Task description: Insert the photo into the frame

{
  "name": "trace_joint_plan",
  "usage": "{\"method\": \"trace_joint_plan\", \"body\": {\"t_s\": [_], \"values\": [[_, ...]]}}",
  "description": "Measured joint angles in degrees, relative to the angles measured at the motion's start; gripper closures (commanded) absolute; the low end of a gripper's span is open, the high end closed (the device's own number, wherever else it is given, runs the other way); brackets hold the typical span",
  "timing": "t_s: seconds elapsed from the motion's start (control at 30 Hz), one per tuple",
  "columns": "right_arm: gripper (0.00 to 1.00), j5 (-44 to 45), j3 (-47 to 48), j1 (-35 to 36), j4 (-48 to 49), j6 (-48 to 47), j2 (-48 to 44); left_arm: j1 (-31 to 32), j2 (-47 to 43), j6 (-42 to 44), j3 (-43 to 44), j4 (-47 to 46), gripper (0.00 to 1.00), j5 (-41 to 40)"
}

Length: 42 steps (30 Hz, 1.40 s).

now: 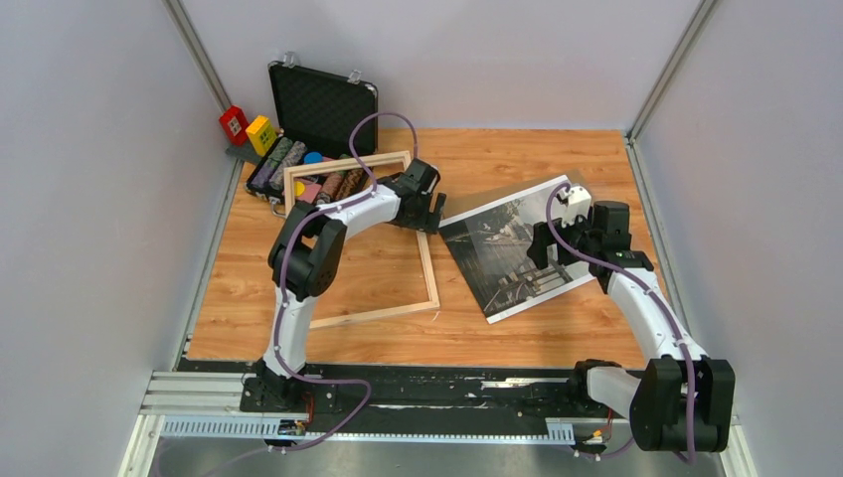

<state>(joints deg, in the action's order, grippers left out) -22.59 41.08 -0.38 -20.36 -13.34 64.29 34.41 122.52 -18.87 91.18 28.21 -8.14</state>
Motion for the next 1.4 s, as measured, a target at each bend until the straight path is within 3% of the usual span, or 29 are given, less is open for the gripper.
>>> {"method": "trace_joint_plan", "body": {"t_s": [0.33, 0.87, 0.93, 1.3, 1.4], "values": [[0.0, -0.2, 0.0, 0.0, 0.0, 0.0, -0.1, 1.0, -0.4, -1.6, -0.7, -0.6, 0.38, 0.7], [0.0, -0.5, 0.0, 0.0, -0.3, -0.3, -0.1, 5.6, -3.9, -0.6, -5.9, -0.9, 0.5, 0.3], [0.0, -0.2, 0.0, 0.0, -0.3, -0.4, -0.1, 5.7, -4.6, -0.2, -6.8, -0.8, 0.46, 0.0], [0.0, 5.3, 0.0, 0.0, -0.8, -1.5, 1.8, 5.6, -5.8, 2.3, -7.8, -0.5, 0.04, 0.6], [0.0, 7.3, 0.0, 0.0, -1.8, -2.0, 2.1, 5.6, -5.8, 2.1, -7.7, -0.2, 0.0, 0.9]]}}
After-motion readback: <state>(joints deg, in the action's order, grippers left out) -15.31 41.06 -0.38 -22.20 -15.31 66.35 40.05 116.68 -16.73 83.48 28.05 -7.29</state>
